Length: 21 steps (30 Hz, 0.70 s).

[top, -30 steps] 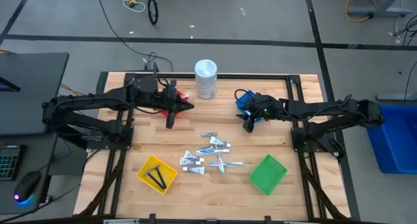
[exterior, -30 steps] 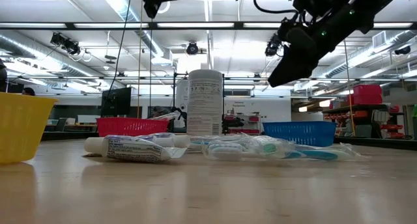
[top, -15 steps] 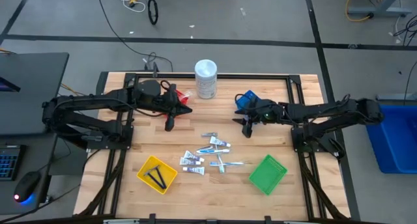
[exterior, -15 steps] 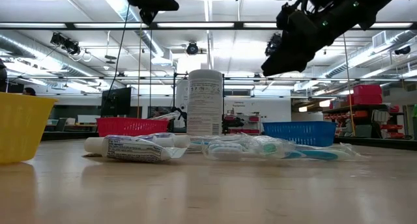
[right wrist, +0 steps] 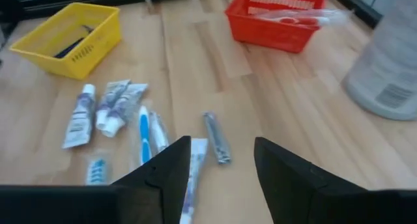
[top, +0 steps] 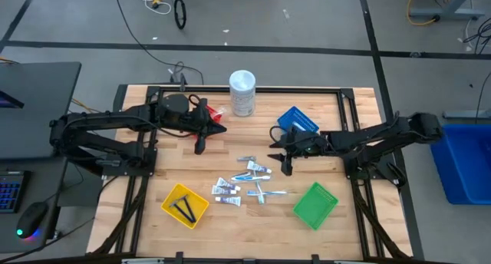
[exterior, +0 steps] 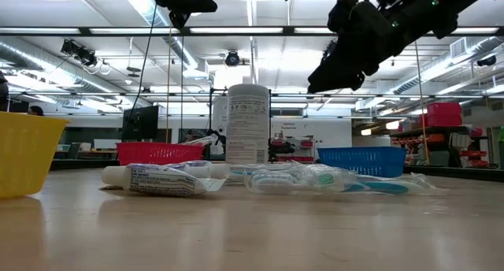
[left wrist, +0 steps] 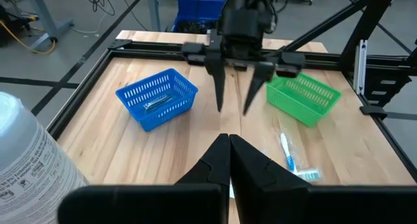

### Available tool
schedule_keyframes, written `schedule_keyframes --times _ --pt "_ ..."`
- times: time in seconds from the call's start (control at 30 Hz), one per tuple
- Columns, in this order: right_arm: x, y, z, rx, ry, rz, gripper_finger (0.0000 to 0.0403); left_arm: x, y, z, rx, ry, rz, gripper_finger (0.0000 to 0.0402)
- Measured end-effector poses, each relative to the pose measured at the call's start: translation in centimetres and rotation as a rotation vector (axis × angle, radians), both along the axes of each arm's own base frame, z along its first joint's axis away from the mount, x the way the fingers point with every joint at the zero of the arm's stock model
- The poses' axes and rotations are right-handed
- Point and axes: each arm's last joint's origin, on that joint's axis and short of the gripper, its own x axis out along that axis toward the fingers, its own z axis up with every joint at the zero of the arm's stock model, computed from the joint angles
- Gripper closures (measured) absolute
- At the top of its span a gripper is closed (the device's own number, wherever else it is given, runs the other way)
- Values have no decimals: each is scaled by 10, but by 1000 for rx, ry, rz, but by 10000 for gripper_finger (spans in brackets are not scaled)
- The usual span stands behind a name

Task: Pick & Place Travel size toiletries
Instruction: Put the white toothpaste into the green basket

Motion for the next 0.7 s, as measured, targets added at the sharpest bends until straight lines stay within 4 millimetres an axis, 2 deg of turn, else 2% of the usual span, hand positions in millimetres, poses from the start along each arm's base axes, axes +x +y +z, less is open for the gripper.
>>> schedule_keyframes --times 0.3,0.7 --pt "11 13 -20 -2 48 46 195 0 0 0 1 -2 0 390" --pt "18 20 -23 28 2 52 198 0 0 0 -1 -2 -11 389"
